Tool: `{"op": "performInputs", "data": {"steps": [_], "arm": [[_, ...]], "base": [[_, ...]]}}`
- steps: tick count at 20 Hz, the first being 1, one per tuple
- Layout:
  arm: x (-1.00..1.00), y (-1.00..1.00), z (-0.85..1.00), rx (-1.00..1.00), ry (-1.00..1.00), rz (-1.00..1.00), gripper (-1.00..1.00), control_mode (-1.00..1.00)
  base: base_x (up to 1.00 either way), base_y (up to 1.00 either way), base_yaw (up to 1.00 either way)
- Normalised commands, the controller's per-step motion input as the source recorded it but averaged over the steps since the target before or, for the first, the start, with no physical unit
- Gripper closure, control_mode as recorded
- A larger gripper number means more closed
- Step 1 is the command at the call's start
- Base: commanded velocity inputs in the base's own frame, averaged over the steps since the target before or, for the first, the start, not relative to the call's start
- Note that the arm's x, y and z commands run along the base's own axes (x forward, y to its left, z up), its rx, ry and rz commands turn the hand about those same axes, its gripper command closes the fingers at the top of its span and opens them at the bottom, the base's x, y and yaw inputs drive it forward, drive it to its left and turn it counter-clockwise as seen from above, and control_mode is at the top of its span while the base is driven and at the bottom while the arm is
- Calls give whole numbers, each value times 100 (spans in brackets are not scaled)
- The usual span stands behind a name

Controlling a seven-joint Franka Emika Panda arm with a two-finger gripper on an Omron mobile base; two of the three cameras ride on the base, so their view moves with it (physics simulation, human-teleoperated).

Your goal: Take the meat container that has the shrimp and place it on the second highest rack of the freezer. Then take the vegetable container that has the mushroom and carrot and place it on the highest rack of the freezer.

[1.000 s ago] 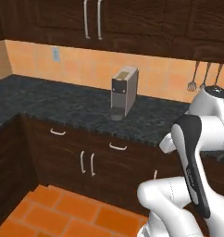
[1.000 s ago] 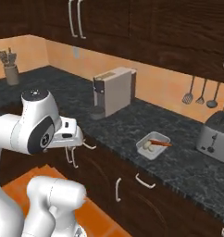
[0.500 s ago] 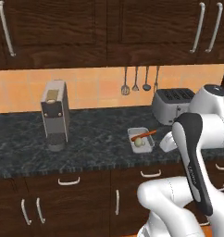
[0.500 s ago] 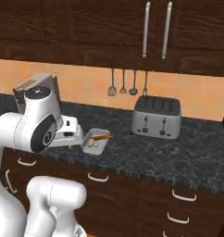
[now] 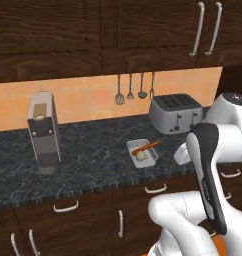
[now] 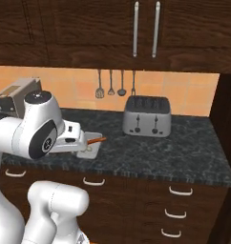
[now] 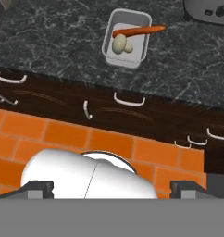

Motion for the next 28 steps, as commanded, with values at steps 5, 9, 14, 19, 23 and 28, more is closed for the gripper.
{"op": "performInputs", "data": {"steps": [5, 9, 14, 19, 23, 28], "arm": [[0, 0, 0, 0, 0, 0, -100, 100], [0, 0, 0, 0, 0, 0, -100, 100], [0, 0, 0, 0, 0, 0, -100, 100], [0, 0, 0, 0, 0, 0, -100, 100], [5, 0, 0, 0, 9, 0, -100, -100], [17, 0, -28, 0, 28, 0, -100, -100]], "base": [[53, 24, 15], [58, 24, 1], [14, 1, 0], [0, 0, 0], [3, 0, 0], [0, 0, 0]]}}
